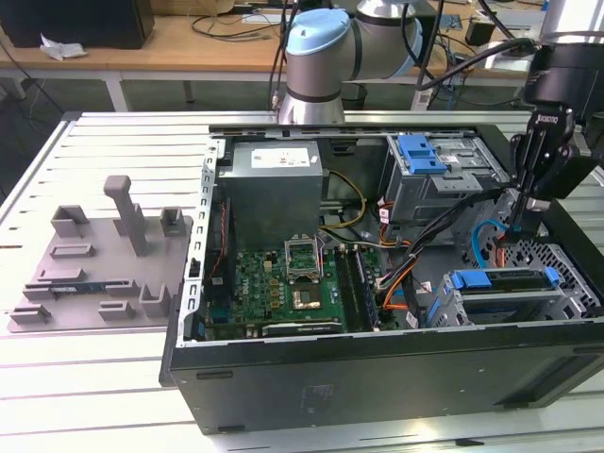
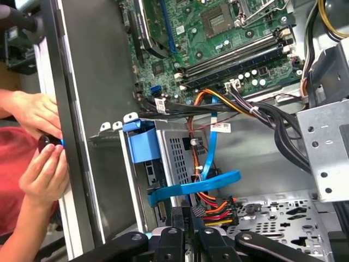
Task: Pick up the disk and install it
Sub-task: 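Insert the first disk wire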
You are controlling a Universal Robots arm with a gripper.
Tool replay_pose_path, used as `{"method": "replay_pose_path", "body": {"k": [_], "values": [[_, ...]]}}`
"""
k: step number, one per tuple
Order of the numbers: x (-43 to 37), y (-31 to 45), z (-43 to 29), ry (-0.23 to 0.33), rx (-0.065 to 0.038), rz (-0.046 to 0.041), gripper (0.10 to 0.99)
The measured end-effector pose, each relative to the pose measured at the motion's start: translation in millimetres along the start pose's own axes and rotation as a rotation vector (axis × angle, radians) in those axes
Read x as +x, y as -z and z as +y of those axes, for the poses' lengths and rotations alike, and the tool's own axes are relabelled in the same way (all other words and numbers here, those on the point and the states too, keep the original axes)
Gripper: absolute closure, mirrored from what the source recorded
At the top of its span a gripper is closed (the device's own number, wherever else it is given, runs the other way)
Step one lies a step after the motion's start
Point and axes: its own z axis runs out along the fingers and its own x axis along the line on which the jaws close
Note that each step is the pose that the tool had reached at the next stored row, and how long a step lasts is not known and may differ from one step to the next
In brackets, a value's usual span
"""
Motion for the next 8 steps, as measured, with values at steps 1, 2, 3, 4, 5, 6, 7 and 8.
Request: {"method": "replay_pose_path", "body": {"k": [1, 2, 3, 4, 5, 6, 7, 8], "values": [[1.2, -0.6, -0.3, 0.000, 0.000, -0.0076, 0.922], [2.6, -1.1, -0.5, 0.000, -0.001, -0.0152, 0.922], [3.9, -1.7, -0.8, 0.001, -0.002, -0.0227, 0.922], [5.7, -2.5, -1.2, 0.001, -0.003, -0.0340, 0.922], [6.9, -3.1, -1.5, 0.002, -0.004, -0.0423, 0.922], [8.4, -3.8, -1.8, 0.002, -0.005, -0.0521, 0.922], [9.7, -4.4, -2.1, 0.003, -0.005, -0.0611, 0.922], [12.0, -5.5, -2.6, 0.004, -0.007, -0.0772, 0.922]]}}
